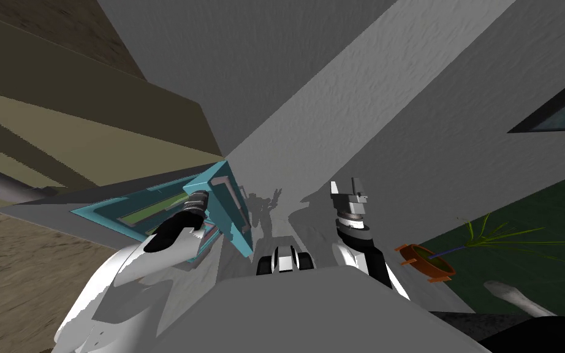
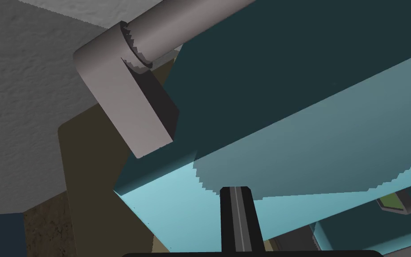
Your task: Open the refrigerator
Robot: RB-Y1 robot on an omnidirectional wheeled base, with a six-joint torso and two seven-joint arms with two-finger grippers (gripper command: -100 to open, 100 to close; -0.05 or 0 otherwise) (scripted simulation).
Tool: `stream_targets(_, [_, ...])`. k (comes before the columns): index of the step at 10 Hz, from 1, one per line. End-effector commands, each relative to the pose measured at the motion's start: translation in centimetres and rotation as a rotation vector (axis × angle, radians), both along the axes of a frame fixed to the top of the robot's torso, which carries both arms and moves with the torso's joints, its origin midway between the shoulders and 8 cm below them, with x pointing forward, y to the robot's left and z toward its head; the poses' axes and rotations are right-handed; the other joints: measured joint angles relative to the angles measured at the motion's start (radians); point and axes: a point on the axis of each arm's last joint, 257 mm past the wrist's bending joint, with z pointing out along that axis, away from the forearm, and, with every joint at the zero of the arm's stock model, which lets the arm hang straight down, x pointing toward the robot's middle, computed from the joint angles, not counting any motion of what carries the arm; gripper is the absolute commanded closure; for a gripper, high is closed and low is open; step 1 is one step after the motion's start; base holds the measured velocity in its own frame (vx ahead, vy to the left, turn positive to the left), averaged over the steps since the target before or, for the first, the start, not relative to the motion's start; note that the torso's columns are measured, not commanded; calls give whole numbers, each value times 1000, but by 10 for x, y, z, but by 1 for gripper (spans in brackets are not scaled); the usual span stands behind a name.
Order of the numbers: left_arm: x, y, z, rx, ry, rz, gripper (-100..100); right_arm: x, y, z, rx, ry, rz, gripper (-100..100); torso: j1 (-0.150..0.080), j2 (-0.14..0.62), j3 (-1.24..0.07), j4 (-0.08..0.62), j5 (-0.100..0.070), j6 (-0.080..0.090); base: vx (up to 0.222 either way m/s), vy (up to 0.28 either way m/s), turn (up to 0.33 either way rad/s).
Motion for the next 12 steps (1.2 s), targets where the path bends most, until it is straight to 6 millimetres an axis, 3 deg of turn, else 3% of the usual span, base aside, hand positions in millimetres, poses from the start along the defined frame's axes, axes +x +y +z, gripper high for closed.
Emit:
stream_targets(1, [4,7,-14,-10,26,11,-100,0,0,0,0,0,0,0,7,6,4,2,2,0,17,-47,-3])
stream_targets(5, [12,12,-28,-20,45,16,-100,0,0,0,0,0,0,0,4,-5,-6,5,-5,2,8,-26,15])
stream_targets(10, [8,24,-16,6,19,53,-100,0,0,0,0,0,0,0,8,-18,-14,0,-3,6,96,-88,15])
stream_targets(12, [0,25,2,25,-10,67,-100,0,0,0,0,0,0,0,12,-17,-14,1,-3,4,90,-95,4])
